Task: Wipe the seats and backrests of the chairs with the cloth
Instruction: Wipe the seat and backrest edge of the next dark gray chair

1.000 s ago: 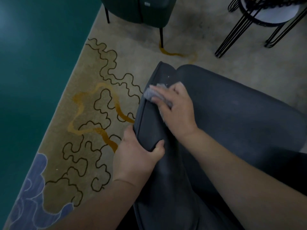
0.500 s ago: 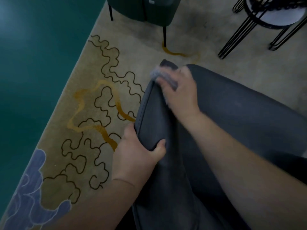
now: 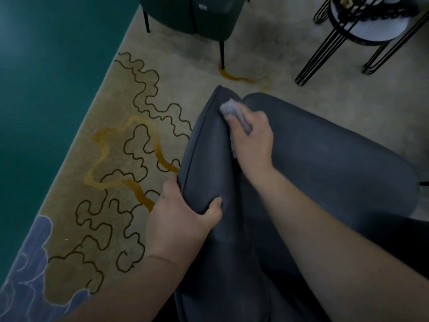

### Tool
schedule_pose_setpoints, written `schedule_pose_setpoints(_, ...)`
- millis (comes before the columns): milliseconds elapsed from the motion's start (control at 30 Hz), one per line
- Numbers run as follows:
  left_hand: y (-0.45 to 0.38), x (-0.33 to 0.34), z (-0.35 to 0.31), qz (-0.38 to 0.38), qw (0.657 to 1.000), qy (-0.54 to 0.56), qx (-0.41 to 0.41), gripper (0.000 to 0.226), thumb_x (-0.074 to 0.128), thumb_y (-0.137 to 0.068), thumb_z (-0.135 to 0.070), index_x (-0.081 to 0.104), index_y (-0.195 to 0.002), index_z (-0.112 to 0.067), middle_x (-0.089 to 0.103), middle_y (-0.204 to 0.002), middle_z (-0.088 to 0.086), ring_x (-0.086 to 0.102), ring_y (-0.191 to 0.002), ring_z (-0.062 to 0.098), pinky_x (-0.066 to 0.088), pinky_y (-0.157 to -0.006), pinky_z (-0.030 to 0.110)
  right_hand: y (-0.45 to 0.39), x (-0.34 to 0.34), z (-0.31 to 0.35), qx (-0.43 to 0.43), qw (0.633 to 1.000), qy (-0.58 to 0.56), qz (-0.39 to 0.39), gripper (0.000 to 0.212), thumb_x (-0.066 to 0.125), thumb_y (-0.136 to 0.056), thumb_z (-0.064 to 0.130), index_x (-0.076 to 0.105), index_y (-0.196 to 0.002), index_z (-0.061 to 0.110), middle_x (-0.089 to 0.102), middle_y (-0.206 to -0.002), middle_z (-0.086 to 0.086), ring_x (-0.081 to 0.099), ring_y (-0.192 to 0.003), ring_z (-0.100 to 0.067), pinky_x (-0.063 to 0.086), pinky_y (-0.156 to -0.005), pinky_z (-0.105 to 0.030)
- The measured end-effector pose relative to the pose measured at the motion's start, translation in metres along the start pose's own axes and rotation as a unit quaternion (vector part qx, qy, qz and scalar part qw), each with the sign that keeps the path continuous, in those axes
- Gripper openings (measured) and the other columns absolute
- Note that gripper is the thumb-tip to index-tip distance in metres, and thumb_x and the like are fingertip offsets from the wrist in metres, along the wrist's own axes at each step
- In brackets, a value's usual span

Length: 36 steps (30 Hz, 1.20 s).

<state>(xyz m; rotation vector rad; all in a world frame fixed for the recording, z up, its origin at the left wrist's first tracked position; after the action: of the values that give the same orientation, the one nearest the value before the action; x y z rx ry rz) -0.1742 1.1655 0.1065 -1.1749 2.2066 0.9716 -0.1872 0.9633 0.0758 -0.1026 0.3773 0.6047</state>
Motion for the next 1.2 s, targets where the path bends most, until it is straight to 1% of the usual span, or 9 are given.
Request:
schedule_pose_setpoints(133, 0.003, -0.002, -0.002, 0.003, 1.0, -0.016, 0.005, 0.084, 0.066, -0.06, -0.064, 0.043, -0.128, -0.022, 0.06, -0.105, -0.007, 0.063, -0.094, 0.017, 0.055, -0.075, 0.03, -0.04, 0.004, -0.007, 0.072, 0.995, -0.056, -0.039, 0.028, 0.059, -0.093, 0.022, 0.068, -0.119, 0.013, 0.066, -0.096, 0.009, 0.058, -0.086, 0.009, 0.042, -0.082, -0.009)
schedule_pose_setpoints(233, 0.002, -0.001, -0.002, 0.006, 1.0, -0.01, 0.007, 0.077, 0.07, -0.063, -0.06, 0.044, -0.124, -0.022, 0.059, -0.103, -0.007, 0.062, -0.094, 0.017, 0.056, -0.078, 0.032, 0.004, -0.002, -0.005, 0.06, 0.997, -0.058, -0.003, 0.031, 0.058, -0.095, 0.021, 0.063, -0.125, 0.019, 0.065, -0.11, 0.001, 0.06, -0.099, 0.004, 0.042, -0.088, -0.007)
schedule_pose_setpoints(367, 0.004, -0.003, -0.004, 0.004, 0.999, -0.001, 0.035, 0.071, 0.062, -0.07, -0.064, 0.047, -0.123, -0.018, 0.063, -0.107, -0.002, 0.064, -0.096, 0.017, 0.057, -0.08, 0.036, 0.085, -0.018, -0.011, 0.053, 0.996, -0.058, 0.034, 0.037, 0.06, -0.093, 0.019, 0.058, -0.115, 0.049, 0.059, -0.106, 0.007, 0.056, -0.104, 0.009, 0.039, -0.098, -0.01)
schedule_pose_setpoints(500, 0.007, -0.006, -0.002, -0.001, 0.997, 0.028, 0.07, 0.075, 0.029, -0.085, -0.063, 0.047, -0.131, -0.007, 0.063, -0.116, 0.014, 0.061, -0.104, 0.031, 0.052, -0.087, 0.048, 0.054, -0.018, -0.002, 0.044, 0.998, -0.018, 0.034, 0.03, 0.059, -0.094, 0.018, 0.063, -0.121, 0.032, 0.06, -0.109, -0.008, 0.058, -0.093, 0.006, 0.04, -0.089, -0.005)
schedule_pose_setpoints(633, 0.007, -0.007, 0.001, -0.014, 0.996, 0.053, 0.065, 0.065, 0.024, -0.091, -0.046, 0.049, -0.133, -0.003, 0.061, -0.116, 0.023, 0.058, -0.106, 0.037, 0.048, -0.091, 0.052, 0.038, -0.008, 0.013, 0.015, 0.998, -0.007, 0.053, 0.03, 0.058, -0.095, 0.02, 0.063, -0.123, 0.027, 0.057, -0.107, -0.002, 0.057, -0.096, 0.0, 0.043, -0.091, -0.013)
schedule_pose_setpoints(700, 0.008, -0.008, 0.002, -0.014, 0.995, 0.069, 0.067, 0.064, 0.023, -0.092, -0.044, 0.05, -0.133, -0.003, 0.062, -0.117, 0.022, 0.057, -0.108, 0.037, 0.047, -0.092, 0.051, 0.08, -0.017, 0.014, -0.045, 0.995, 0.024, 0.083, 0.03, 0.059, -0.093, 0.022, 0.061, -0.121, 0.033, 0.045, -0.09, 0.005, 0.052, -0.079, 0.002, 0.039, -0.074, -0.007)
schedule_pose_setpoints(833, 0.008, -0.006, 0.006, -0.03, 0.994, 0.076, 0.066, 0.06, 0.022, -0.095, -0.038, 0.051, -0.134, -0.003, 0.063, -0.114, 0.02, 0.059, -0.105, 0.032, 0.047, -0.092, 0.04, 0.152, -0.035, 0.006, -0.101, 0.985, 0.012, 0.137, 0.035, 0.059, -0.089, 0.032, 0.061, -0.122, 0.041, 0.038, -0.087, 0.006, 0.049, -0.068, -0.009, 0.043, -0.065, -0.013)
schedule_pose_setpoints(1033, 0.008, -0.006, 0.005, -0.046, 0.994, 0.075, 0.07, 0.061, 0.025, -0.089, -0.037, 0.054, -0.134, -0.007, 0.062, -0.103, 0.005, 0.057, -0.093, 0.02, 0.039, -0.077, 0.026, 0.071, -0.003, 0.021, -0.023, 0.999, 0.008, 0.04, 0.029, 0.066, -0.089, 0.018, 0.068, -0.116, 0.028, 0.036, -0.085, 0.013, 0.048, -0.076, 0.003, 0.039, -0.077, -0.003)
schedule_pose_setpoints(1200, 0.008, -0.006, 0.002, -0.048, 0.994, 0.061, 0.073, 0.06, 0.026, -0.089, -0.037, 0.052, -0.136, -0.011, 0.057, -0.101, -0.001, 0.053, -0.092, 0.015, 0.04, -0.08, 0.026, 0.13, -0.018, 0.018, -0.11, 0.985, 0.009, 0.13, 0.035, 0.061, -0.088, 0.022, 0.063, -0.117, 0.042, 0.034, -0.086, 0.015, 0.045, -0.073, -0.004, 0.039, -0.065, -0.009)
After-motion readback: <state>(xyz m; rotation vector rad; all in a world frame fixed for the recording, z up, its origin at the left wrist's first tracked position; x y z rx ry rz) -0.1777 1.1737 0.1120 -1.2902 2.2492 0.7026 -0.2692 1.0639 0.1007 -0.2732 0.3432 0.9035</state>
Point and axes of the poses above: each hand's wrist, its own y-axis away from the middle knuckle, its own x-axis out of the palm, z = x × y, the point moved 4 cm from there along -y, towards the middle knuckle
